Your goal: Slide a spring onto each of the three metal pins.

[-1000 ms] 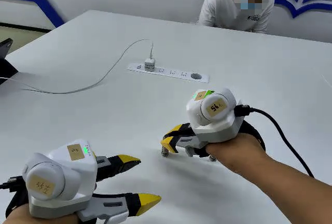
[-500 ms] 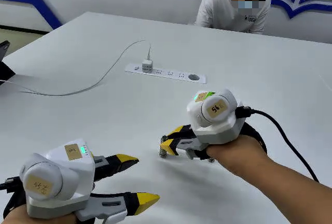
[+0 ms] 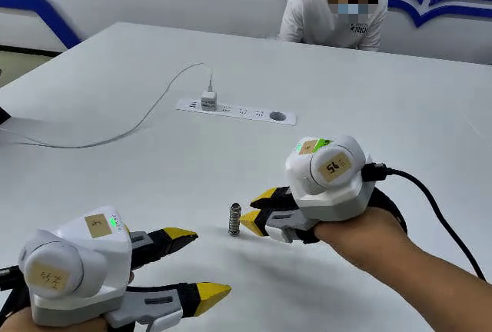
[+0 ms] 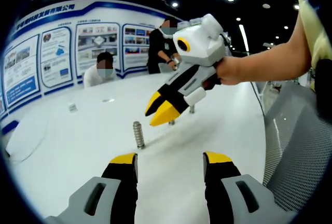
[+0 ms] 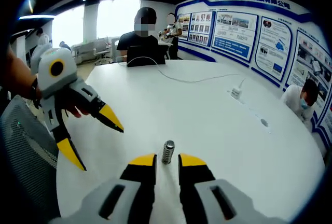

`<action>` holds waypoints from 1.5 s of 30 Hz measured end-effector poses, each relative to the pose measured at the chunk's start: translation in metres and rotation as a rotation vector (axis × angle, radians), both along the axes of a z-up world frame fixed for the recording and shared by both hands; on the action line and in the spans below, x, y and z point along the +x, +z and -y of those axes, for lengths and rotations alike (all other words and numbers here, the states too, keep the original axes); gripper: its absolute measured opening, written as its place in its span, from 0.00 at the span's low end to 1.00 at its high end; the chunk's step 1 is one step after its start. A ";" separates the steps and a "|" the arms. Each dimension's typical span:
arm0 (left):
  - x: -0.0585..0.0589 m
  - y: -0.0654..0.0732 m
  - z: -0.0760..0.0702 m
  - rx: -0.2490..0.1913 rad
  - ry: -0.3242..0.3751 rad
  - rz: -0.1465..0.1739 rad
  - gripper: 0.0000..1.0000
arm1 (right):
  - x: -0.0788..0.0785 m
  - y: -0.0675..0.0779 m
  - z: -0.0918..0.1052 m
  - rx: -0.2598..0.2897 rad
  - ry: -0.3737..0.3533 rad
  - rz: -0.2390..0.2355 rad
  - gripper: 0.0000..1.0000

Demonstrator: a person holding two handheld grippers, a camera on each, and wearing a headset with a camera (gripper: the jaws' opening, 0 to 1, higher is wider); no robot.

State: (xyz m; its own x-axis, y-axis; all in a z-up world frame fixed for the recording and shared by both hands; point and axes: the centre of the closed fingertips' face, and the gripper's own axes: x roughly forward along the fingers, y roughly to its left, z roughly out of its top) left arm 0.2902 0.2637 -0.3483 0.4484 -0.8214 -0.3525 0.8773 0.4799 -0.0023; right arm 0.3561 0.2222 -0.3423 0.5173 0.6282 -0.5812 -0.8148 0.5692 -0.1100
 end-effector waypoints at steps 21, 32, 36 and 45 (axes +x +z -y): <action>0.000 0.001 0.004 -0.008 -0.009 -0.005 0.53 | -0.033 0.013 0.018 0.047 -0.012 0.016 0.21; 0.002 0.004 0.005 -0.014 -0.006 0.000 0.54 | -0.054 0.016 0.037 0.042 -0.009 0.014 0.22; 0.001 0.003 0.006 -0.010 -0.011 -0.001 0.54 | -0.059 0.016 0.045 0.040 -0.014 0.011 0.23; 0.000 0.005 0.007 -0.009 -0.015 0.003 0.54 | -0.070 0.015 0.067 0.042 -0.047 0.010 0.24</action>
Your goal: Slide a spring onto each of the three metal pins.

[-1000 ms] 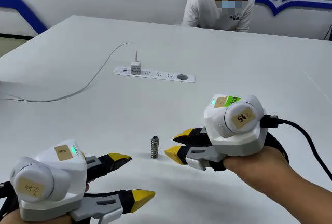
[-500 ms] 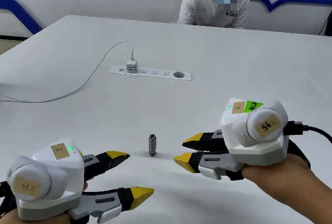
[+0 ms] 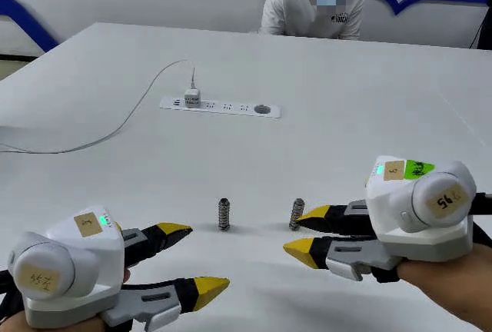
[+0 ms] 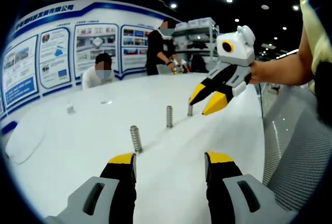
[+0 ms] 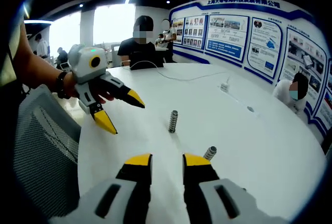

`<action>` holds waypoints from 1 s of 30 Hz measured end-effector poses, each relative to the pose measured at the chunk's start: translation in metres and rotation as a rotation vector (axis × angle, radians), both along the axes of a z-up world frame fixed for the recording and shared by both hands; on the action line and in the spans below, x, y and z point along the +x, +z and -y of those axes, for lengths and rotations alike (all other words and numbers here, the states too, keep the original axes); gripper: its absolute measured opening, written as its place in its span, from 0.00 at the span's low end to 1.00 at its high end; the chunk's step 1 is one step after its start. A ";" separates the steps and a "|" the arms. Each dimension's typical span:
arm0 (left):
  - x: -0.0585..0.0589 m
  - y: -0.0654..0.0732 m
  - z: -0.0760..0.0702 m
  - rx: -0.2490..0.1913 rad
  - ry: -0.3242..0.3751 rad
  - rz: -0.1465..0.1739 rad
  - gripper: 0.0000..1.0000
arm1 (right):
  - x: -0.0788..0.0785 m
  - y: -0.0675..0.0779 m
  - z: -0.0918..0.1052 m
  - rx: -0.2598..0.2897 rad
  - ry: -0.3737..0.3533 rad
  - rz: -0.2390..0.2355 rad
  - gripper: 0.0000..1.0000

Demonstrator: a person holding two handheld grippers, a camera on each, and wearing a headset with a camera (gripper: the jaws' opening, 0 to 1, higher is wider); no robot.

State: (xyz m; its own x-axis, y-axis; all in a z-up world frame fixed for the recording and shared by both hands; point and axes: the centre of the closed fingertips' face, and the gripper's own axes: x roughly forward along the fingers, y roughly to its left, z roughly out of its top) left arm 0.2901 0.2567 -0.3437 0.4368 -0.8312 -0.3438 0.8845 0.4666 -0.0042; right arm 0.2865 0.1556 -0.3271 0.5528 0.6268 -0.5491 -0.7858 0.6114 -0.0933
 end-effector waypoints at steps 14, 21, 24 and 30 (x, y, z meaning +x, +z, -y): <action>-0.001 0.000 0.002 -0.002 -0.003 -0.001 0.54 | -0.007 0.003 0.041 0.020 -0.104 -0.001 0.26; -0.002 0.000 0.002 -0.002 -0.006 -0.002 0.54 | -0.008 0.003 0.062 0.014 -0.148 -0.002 0.26; -0.003 0.000 0.003 0.000 -0.008 -0.003 0.54 | -0.008 0.005 0.071 0.018 -0.172 0.003 0.27; -0.003 0.000 0.003 0.001 -0.011 -0.004 0.54 | -0.009 0.006 0.087 0.019 -0.206 0.006 0.28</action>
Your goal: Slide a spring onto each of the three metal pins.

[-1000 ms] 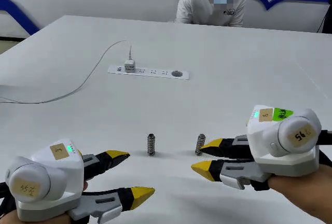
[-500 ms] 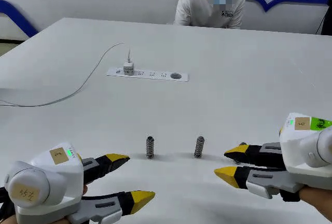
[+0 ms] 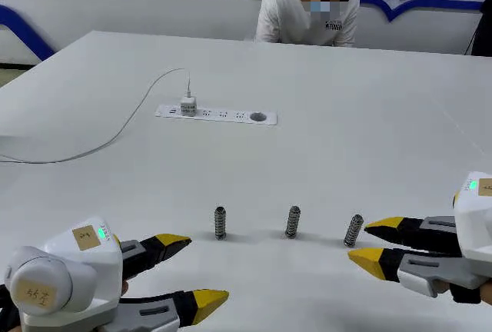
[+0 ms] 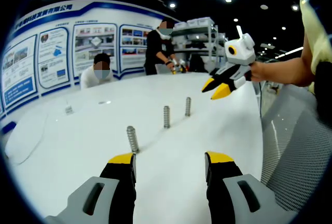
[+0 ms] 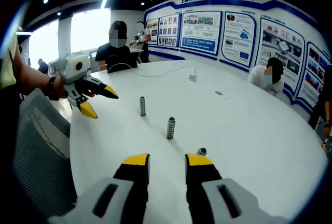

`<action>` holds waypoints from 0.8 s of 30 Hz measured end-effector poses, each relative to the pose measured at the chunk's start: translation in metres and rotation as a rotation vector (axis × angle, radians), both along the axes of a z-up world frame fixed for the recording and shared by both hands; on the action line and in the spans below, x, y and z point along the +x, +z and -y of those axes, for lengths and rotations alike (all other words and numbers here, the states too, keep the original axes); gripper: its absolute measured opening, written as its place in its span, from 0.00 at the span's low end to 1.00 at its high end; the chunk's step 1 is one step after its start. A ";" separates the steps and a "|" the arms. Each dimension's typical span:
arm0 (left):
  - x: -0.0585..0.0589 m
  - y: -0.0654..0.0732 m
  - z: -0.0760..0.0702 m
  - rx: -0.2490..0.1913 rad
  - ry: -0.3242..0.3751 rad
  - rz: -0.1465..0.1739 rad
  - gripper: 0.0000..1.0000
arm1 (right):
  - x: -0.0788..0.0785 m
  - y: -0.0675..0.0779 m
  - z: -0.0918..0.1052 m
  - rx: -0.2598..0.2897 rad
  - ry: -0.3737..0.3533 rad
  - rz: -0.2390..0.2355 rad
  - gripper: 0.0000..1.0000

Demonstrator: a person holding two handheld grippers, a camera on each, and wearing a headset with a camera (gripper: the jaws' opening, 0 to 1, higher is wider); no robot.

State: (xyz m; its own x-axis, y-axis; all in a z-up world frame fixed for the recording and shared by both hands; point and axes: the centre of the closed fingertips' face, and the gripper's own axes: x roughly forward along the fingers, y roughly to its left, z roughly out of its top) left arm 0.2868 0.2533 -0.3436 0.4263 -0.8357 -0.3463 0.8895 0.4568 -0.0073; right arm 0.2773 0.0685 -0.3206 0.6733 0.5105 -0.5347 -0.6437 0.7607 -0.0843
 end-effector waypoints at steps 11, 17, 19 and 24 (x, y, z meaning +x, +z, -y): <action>0.000 -0.001 0.001 0.004 -0.003 -0.002 0.54 | -0.005 -0.002 0.025 -0.004 -0.036 0.002 0.32; 0.000 -0.002 0.000 0.006 -0.003 -0.004 0.55 | -0.008 0.001 0.034 0.011 -0.050 0.016 0.34; 0.000 -0.002 0.000 0.007 -0.003 -0.004 0.55 | -0.009 0.000 0.036 0.014 -0.053 0.016 0.34; 0.000 -0.003 -0.001 0.007 0.000 -0.006 0.55 | -0.013 0.000 0.041 0.019 -0.062 0.017 0.35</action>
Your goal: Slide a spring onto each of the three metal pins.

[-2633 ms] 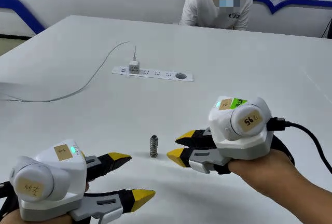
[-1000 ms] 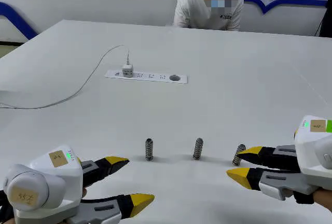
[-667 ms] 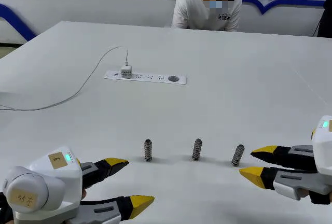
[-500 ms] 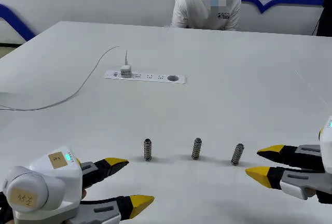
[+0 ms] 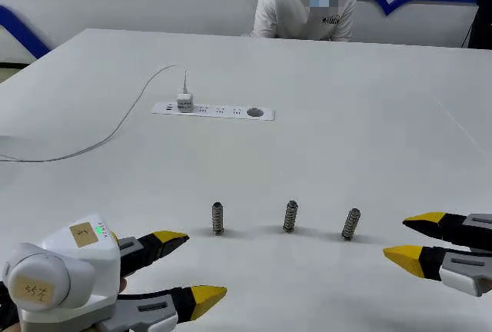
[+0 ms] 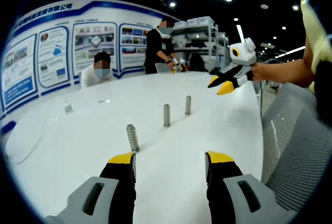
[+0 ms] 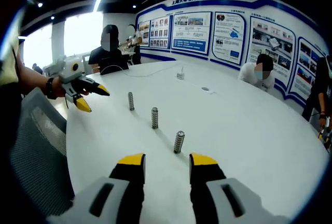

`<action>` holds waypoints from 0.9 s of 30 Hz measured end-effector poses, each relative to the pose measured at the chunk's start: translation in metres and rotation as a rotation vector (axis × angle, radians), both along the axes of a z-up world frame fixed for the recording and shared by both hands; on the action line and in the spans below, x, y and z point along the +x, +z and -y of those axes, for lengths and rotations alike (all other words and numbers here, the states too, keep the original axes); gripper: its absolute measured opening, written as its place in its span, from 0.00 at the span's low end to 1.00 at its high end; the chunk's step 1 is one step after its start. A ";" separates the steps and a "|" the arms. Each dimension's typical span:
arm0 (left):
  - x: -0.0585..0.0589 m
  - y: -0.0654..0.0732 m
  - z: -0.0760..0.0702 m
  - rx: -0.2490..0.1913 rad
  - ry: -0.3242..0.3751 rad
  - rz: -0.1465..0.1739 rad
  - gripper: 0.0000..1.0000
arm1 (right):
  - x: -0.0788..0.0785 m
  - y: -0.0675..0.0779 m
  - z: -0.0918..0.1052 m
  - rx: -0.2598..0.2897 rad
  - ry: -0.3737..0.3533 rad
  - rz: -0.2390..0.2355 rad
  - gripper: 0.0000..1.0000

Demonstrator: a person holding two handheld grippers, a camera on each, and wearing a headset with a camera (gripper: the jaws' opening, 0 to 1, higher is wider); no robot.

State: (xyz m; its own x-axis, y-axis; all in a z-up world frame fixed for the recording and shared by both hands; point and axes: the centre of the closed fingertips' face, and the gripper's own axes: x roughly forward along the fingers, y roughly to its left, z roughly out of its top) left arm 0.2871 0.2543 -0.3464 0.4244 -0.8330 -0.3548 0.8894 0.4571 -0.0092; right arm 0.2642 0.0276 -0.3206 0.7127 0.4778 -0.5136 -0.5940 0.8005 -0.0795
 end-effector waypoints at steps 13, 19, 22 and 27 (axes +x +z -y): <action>0.002 0.000 0.000 -0.002 0.004 -0.001 0.55 | -0.006 0.002 0.009 0.008 -0.016 0.019 0.40; 0.002 0.000 0.000 -0.005 0.009 -0.001 0.55 | -0.006 0.003 0.007 0.020 -0.011 0.031 0.44; 0.002 -0.001 -0.002 -0.004 0.012 -0.002 0.55 | -0.006 0.002 0.005 0.020 -0.006 0.032 0.46; 0.003 -0.001 -0.004 -0.006 0.018 -0.003 0.55 | -0.005 0.002 0.002 0.026 -0.001 0.034 0.48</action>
